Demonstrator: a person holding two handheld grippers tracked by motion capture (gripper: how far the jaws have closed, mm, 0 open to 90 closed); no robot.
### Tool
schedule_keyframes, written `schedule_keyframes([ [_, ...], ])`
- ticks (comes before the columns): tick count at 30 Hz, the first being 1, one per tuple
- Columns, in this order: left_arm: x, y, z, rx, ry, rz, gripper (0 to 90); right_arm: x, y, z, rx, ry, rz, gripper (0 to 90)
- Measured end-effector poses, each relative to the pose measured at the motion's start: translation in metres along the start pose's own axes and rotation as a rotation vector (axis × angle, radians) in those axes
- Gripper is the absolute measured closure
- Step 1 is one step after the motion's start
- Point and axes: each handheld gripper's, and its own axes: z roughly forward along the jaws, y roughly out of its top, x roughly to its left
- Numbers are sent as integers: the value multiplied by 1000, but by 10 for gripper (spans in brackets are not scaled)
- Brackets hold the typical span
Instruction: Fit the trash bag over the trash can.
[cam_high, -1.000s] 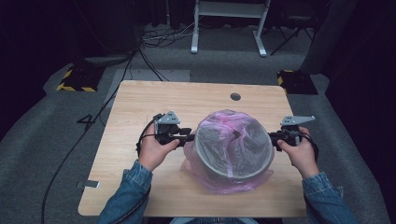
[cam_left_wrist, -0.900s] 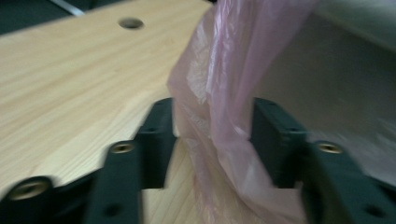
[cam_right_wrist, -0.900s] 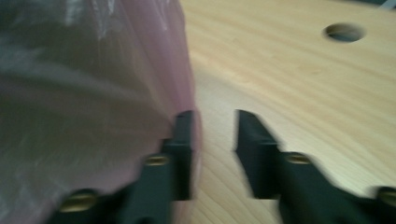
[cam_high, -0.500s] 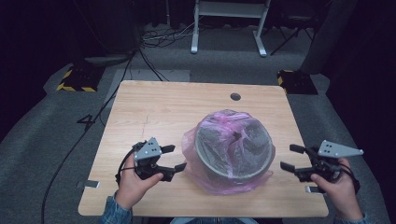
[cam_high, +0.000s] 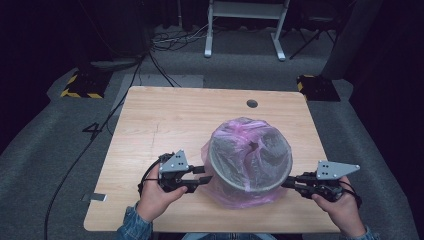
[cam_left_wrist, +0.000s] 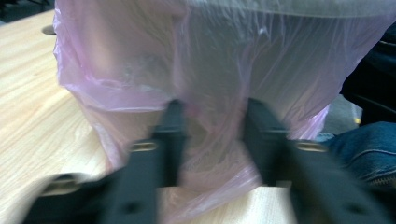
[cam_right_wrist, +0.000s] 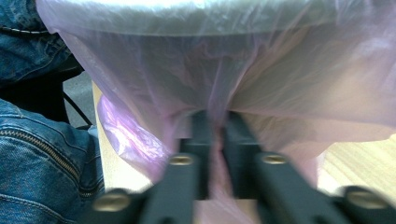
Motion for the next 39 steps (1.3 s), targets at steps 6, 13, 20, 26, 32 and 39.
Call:
schedule_keyframes([
  [6, -2, -4, 10, 79, 4, 42, 900, -14, -24, 5, 119, -88, 67, 900],
  [13, 14, -24, 20, 183, 79, 30, 900, -27, -55, 22, 238, -105, 133, 900],
  [20, 27, -45, 26, 267, 84, -10, 900, -28, -71, 26, 301, -123, 161, 900],
  [26, 22, -47, 13, 186, 47, 6, 693, -26, -70, 13, 307, -92, 163, 717],
  [32, 32, -56, -15, 48, 157, -33, 316, -31, -47, -25, 107, -144, 167, 285],
  [39, 44, -71, -26, 101, 304, -47, 286, -38, -3, -45, -14, -165, 163, 192],
])
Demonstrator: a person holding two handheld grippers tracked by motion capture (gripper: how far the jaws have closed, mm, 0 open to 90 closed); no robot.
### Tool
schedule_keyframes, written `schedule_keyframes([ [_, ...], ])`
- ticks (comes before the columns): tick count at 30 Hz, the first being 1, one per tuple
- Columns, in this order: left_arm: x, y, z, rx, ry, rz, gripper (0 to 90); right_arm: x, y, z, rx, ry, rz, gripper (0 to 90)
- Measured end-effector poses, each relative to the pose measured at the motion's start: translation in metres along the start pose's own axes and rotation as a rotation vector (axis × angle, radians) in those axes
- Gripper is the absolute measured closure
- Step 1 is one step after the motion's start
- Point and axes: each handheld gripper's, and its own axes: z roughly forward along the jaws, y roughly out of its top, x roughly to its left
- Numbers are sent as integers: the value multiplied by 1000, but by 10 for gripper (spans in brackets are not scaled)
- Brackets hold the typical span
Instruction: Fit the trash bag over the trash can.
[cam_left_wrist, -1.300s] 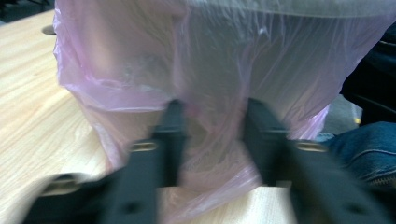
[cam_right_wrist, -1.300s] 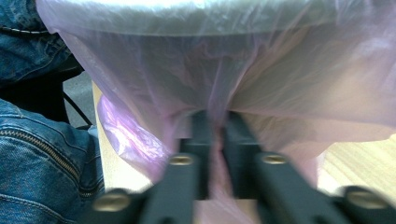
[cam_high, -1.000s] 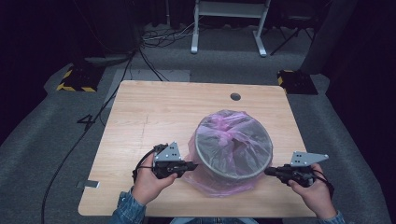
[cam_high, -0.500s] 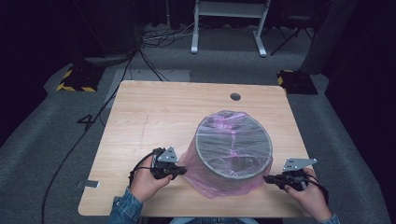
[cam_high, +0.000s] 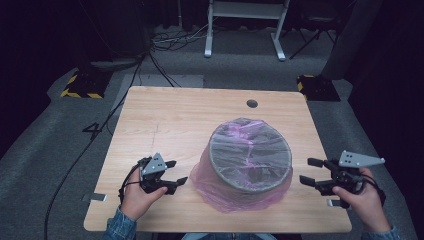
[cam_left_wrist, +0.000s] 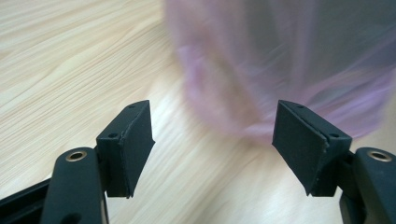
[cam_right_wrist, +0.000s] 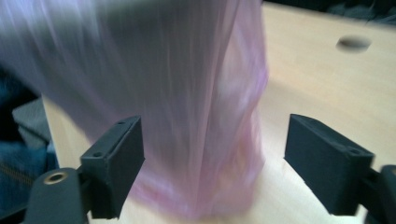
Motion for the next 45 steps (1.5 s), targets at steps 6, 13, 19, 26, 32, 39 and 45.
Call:
schedule_keyframes([
  [6, 12, -18, 0, 75, 134, -73, 291, 6, 59, 4, -35, -24, -79, 158],
  [13, 21, -32, -6, 90, 172, -117, 275, 17, 116, 33, -20, 6, -158, 159],
  [19, 27, -41, -6, 120, 215, -153, 275, 33, 144, 64, 50, 24, -204, 167],
  [26, 32, -47, -6, 114, 231, -174, 275, 48, 157, 97, 74, 79, -223, 185],
  [32, 34, -49, -6, 120, 240, -187, 278, 60, 166, 128, 90, 104, -222, 187],
  [39, 33, -50, -6, 135, 261, -192, 285, 66, 166, 153, 133, 108, -245, 200],
  [45, 32, -50, -5, 141, 271, -178, 284, 67, 155, 168, 195, 105, -250, 181],
])
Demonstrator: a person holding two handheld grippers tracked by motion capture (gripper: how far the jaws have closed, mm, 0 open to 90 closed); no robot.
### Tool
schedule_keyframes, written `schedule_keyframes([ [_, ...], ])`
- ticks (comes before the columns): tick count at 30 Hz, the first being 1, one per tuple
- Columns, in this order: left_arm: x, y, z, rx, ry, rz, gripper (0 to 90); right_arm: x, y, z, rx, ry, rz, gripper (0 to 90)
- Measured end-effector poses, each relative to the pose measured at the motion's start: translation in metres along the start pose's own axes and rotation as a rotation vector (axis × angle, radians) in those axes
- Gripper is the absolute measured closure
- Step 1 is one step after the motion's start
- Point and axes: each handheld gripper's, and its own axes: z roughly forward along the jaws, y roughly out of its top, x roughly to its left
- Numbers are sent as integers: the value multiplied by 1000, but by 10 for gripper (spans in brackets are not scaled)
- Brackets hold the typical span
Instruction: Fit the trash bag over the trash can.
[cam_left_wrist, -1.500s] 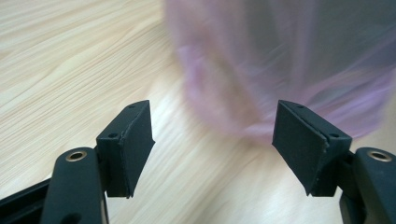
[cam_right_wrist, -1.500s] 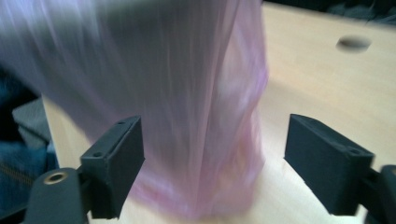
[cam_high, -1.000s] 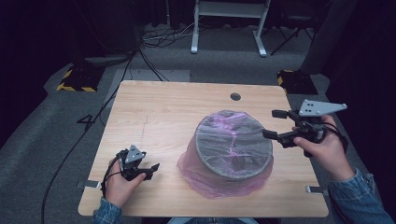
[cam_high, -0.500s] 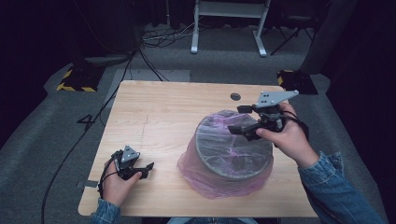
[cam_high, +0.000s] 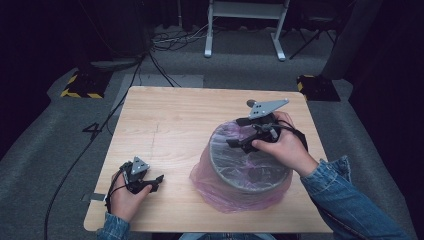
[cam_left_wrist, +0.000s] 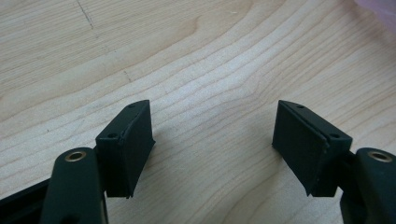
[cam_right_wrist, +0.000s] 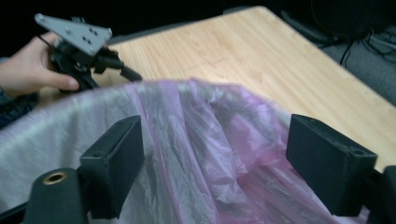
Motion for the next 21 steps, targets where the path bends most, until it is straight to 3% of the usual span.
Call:
schedule_keyframes([
  [13, 0, 0, 0, 2, 0, -1, 281, 3, -17, 27, 163, 1, -17, 156],
  [21, 0, 0, 0, 2, -1, -2, 278, 2, -24, 40, 283, 31, -16, 152],
])
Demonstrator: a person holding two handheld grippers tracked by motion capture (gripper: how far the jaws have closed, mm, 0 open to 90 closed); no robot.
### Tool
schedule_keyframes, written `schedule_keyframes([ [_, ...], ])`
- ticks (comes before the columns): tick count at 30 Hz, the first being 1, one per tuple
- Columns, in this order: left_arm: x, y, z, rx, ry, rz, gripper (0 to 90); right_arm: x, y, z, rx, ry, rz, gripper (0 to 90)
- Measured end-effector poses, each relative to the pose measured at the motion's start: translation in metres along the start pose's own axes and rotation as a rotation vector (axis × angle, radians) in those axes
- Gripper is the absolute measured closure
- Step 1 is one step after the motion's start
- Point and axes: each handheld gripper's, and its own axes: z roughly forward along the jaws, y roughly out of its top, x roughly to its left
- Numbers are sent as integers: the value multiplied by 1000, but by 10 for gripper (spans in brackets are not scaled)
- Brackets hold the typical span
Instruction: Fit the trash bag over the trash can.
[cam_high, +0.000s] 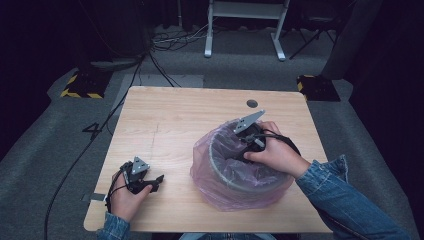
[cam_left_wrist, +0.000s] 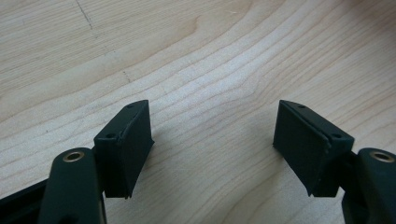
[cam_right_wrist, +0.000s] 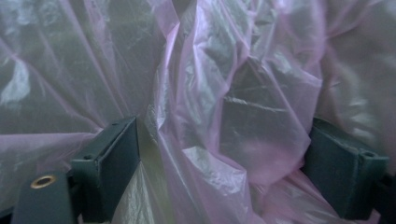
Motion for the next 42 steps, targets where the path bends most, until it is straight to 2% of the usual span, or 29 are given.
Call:
schedule_keyframes([
  [3, 0, 0, 0, 0, 0, 0, 276, 0, -2, 7, 76, -6, -6, 153],
  [7, 0, 0, 0, 2, -2, 0, 271, 3, -4, 13, 117, 16, 0, 154],
  [12, 0, 0, 0, 2, -3, 2, 270, 5, -6, 19, 154, 20, -2, 153],
  [23, 0, 0, 0, 2, -5, 3, 262, 6, -7, 23, 165, 26, 14, 154],
  [26, -1, 0, 1, 2, -6, 3, 257, 7, -8, 26, 186, 30, 9, 153],
  [28, -1, 1, 1, 3, -6, 5, 247, 8, -9, 31, 220, 47, -21, 156],
  [29, -1, 1, 1, 4, -7, 3, 245, 9, -10, 32, 230, 46, -21, 161],
  [33, -1, 1, 2, 3, -9, 4, 241, 8, -10, 31, 228, 45, -7, 187],
  [36, -1, 2, 2, 5, -9, 5, 238, 7, -8, 25, 207, 56, 10, 207],
  [39, -1, 2, 2, 7, -8, 4, 237, 6, -3, 14, 169, 53, 21, 225],
  [40, -1, 2, 2, 7, -8, 4, 237, 5, 2, 4, 134, 58, 38, 246],
  [41, -2, 2, 2, 6, -8, 4, 237, 5, 2, 4, 134, 58, 38, 246],
  [42, -1, 2, 2, 7, -7, 5, 237, 5, 6, -6, 97, 53, 42, 248],
])
